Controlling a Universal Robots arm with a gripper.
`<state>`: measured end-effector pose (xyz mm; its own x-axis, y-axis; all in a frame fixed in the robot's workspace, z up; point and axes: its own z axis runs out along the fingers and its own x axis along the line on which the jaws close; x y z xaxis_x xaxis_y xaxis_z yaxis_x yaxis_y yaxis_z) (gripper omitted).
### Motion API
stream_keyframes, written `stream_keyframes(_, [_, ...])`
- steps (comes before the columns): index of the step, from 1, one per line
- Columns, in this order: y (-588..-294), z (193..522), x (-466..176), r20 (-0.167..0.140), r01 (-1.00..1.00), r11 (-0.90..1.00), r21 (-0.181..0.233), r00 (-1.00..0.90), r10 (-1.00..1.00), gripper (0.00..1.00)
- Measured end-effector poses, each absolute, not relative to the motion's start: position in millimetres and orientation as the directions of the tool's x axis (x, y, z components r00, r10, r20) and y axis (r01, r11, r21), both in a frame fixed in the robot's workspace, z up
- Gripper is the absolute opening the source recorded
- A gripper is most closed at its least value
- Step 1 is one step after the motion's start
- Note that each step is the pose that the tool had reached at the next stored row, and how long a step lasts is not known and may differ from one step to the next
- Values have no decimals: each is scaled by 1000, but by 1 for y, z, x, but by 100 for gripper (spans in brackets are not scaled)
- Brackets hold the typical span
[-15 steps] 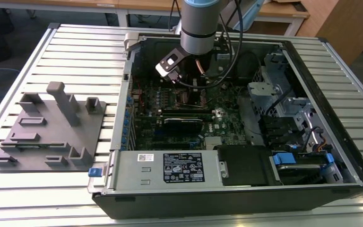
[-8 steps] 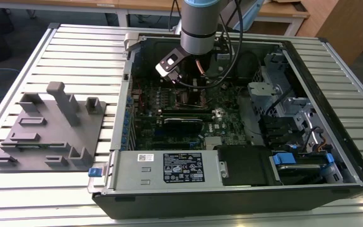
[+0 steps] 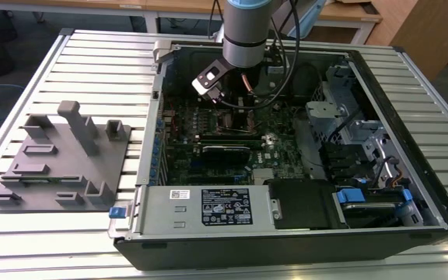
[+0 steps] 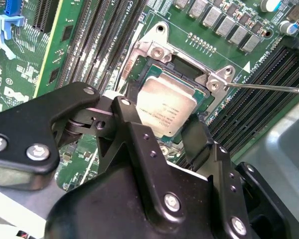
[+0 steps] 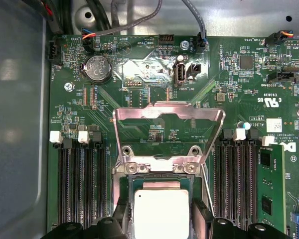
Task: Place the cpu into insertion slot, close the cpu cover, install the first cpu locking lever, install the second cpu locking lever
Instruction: 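Place the cpu into insertion slot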
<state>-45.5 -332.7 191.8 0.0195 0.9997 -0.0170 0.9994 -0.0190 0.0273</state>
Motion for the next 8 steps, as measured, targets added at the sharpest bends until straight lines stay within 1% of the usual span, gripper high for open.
stream_keyframes(8, [-333, 198, -46, -17, 999, -19, 27, 20, 1000, 62])
